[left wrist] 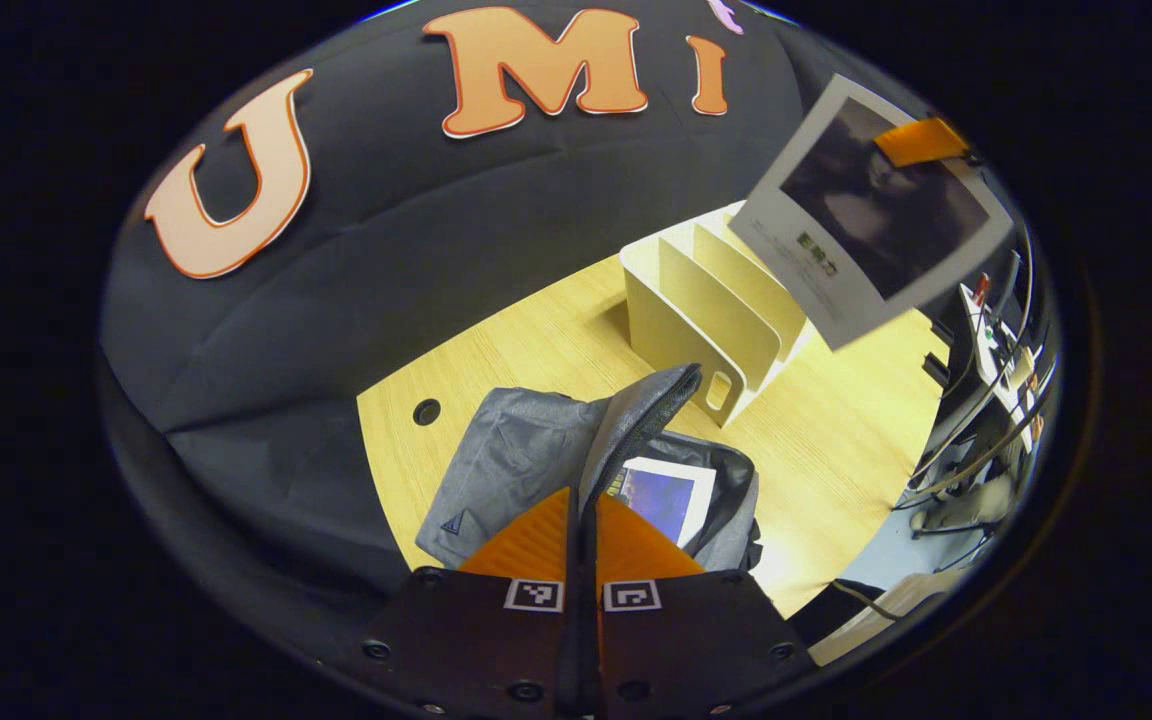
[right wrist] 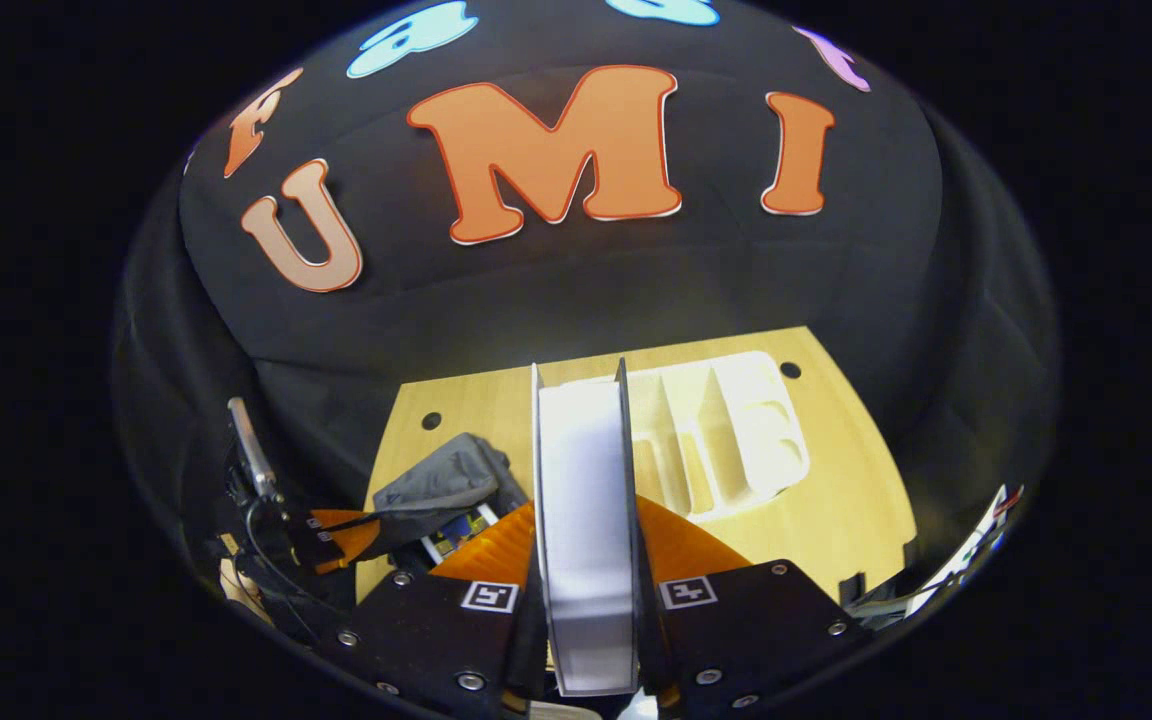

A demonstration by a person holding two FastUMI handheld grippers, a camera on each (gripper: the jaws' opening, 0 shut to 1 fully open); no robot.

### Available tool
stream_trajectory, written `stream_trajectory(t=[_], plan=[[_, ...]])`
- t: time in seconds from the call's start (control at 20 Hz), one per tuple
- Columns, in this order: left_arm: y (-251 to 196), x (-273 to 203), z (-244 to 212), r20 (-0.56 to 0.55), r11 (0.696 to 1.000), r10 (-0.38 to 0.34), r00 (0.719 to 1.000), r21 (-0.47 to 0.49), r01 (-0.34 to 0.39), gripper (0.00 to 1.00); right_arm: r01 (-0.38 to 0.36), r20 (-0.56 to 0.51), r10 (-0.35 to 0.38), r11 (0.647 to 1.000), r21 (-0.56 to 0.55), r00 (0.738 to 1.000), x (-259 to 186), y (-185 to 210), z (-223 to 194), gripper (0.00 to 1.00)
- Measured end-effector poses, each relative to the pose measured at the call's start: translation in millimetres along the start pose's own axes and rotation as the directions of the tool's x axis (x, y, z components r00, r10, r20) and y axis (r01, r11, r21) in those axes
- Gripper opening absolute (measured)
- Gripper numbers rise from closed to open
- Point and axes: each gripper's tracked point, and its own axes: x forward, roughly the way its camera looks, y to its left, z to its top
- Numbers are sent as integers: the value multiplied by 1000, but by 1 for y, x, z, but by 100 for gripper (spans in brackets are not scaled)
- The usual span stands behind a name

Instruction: Open the schoolbag, grab two books from the bookshelf and put them into the schoolbag.

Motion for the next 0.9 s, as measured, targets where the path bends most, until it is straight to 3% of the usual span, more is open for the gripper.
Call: stream_trajectory(t=[0.25, 0.4, 0.6, 0.9], plan=[[5, 0, 2, -5, 1000, -3, 1000, 3, 3, 1, -111, -32, 119, 976, 186, 992, 21, 21, -68, 36], [11, -3, 6, -4, 1000, 5, 1000, 17, -5, 1, -180, -37, 203, 927, 329, 978, 40, 33, -102, 36], [14, -7, 11, -4, 999, 13, 1000, 42, -13, 1, -246, 0, 287, 821, 515, 958, 78, 46, -130, 36], [14, -13, 24, -10, 993, 32, 999, 112, -31, 0, -298, 80, 354, 622, 724, 932, 141, 60, -168, 36]])
